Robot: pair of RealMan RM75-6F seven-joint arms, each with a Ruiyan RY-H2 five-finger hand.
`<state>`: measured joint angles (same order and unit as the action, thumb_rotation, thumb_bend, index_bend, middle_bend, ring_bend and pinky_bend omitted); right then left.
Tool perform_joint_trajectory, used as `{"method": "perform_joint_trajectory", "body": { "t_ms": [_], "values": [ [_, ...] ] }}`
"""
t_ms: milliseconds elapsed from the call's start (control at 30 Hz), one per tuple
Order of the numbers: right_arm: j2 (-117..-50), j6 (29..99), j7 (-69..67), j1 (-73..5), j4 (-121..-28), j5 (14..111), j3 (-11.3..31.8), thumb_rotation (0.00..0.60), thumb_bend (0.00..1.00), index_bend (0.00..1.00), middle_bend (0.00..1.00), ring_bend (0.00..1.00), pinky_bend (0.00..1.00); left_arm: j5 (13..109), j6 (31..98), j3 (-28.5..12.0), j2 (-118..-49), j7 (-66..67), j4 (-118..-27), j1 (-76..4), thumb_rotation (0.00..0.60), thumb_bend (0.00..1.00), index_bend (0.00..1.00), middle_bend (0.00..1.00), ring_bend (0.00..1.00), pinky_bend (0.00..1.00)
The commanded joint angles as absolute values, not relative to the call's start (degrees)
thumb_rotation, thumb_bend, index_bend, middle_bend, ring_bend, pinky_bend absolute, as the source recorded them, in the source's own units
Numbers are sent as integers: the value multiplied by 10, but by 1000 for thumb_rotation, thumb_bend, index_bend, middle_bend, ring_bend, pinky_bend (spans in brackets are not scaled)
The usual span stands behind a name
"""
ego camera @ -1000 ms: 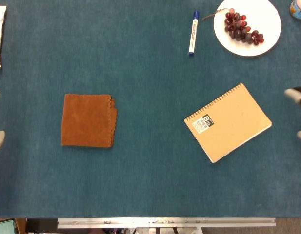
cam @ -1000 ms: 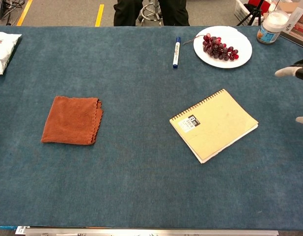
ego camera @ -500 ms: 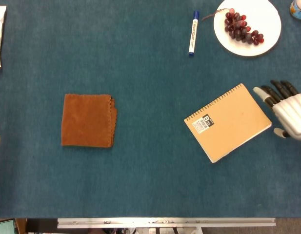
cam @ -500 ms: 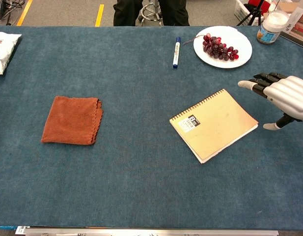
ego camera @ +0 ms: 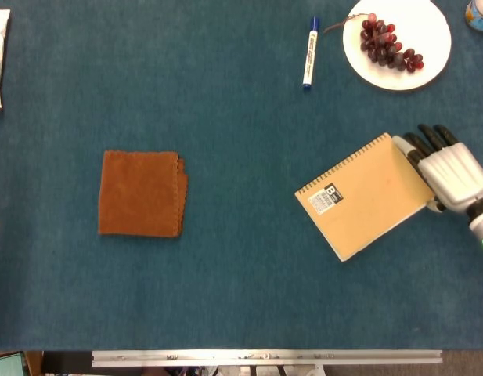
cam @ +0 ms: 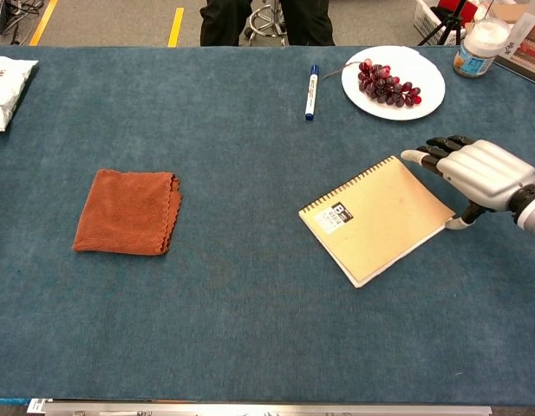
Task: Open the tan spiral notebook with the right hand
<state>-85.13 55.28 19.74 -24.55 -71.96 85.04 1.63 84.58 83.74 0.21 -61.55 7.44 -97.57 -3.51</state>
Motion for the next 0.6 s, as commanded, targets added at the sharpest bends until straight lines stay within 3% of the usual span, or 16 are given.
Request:
{"method": "perform_joint_trajectory", "body": {
  "t_ms": [33, 400, 600],
  "values": [
    [-864, 551, 195, -256, -709, 844, 26, 600, 0, 63, 130, 0, 108, 847, 839, 1, -616, 71, -973, -35, 600, 263, 160, 110, 99, 55],
    [-892, 529, 184, -306, -689, 807, 73, 600, 3, 63, 130, 0, 108, 846, 838, -2, -617, 66, -967, -36, 600, 263, 159, 111, 99, 55],
    [-790, 507, 197, -309, -804, 797, 62, 600, 51, 63, 130, 0, 108, 846, 838, -2, -614, 63, -969, -34, 600, 263, 159, 111, 99, 55]
  ]
}}
